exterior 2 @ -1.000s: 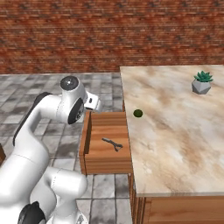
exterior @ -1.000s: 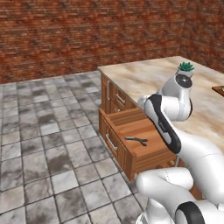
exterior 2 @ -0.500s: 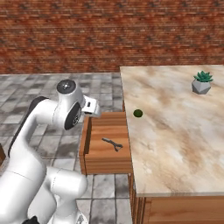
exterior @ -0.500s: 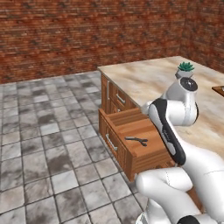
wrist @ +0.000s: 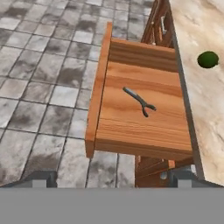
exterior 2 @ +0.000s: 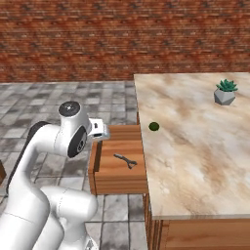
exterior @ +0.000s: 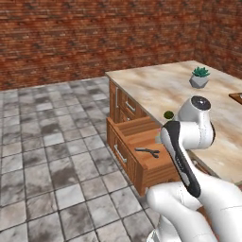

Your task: Open the drawer on the left and place the cutting tools on the cutting board.

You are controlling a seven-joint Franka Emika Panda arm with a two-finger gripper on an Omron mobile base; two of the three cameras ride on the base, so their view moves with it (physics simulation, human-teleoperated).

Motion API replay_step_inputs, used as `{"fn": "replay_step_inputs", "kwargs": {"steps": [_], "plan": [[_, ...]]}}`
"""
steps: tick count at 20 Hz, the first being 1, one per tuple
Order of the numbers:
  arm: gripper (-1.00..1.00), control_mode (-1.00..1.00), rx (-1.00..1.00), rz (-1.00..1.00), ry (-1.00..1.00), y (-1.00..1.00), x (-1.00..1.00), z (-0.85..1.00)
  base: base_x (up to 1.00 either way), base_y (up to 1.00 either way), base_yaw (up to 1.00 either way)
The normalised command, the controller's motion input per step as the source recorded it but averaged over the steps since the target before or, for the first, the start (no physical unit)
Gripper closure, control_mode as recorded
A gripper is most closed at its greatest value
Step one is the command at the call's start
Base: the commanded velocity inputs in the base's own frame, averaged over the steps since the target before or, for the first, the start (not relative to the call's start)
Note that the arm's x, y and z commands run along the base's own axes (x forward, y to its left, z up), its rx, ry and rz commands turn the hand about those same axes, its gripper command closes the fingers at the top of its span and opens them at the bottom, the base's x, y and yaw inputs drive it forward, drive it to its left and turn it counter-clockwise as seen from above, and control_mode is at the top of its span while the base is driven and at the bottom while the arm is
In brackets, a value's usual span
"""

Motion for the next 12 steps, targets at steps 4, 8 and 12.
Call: {"fn": "replay_step_inputs", "kwargs": {"steps": [4, 8, 12], "plan": [[-1.00, -1.00, -0.44, 0.11, 0.49, 0.46, 0.41, -0.22, 0.00, 0.00, 0.00], [-1.00, -1.00, -0.12, 0.00, 0.08, 0.11, 0.00, -0.05, 0.00, 0.00, 0.00], [-1.00, -1.00, 0.00, 0.05, 0.00, -0.05, 0.10, -0.15, 0.00, 0.00, 0.00]]}}
